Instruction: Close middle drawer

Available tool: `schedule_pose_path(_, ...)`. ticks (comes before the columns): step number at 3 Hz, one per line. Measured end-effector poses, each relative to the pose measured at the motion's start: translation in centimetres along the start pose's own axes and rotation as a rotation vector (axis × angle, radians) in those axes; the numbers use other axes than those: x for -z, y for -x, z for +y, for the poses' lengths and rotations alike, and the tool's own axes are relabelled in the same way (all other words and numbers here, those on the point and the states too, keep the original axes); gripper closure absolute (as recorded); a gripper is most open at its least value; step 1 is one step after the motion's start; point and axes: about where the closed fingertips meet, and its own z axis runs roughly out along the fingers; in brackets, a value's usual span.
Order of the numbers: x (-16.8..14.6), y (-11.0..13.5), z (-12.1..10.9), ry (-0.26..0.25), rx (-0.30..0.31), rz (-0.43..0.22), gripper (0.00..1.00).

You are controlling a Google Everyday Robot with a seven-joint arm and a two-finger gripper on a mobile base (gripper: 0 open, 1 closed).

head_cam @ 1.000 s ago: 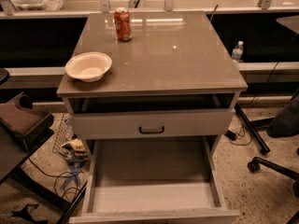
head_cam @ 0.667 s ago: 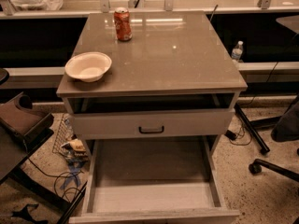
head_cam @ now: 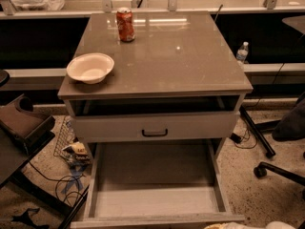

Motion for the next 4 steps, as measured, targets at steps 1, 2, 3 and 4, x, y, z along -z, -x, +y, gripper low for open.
schedule_pose_path(1, -2.1, 0.8, -2.3, 0.027, 0.016, -0.018, 1.00)
schedule_pose_path(2, -2.1, 0.8, -2.3, 0.027, 0.016, -0.018, 1.00)
schedule_pose_path(3, -3.5, 1.6, -4.3, 0.022, 0.039, -0.064, 1.00)
schedule_pose_path(4, -4.7, 2.3, -5.7, 0.024, 0.062, -0.102, 1.00)
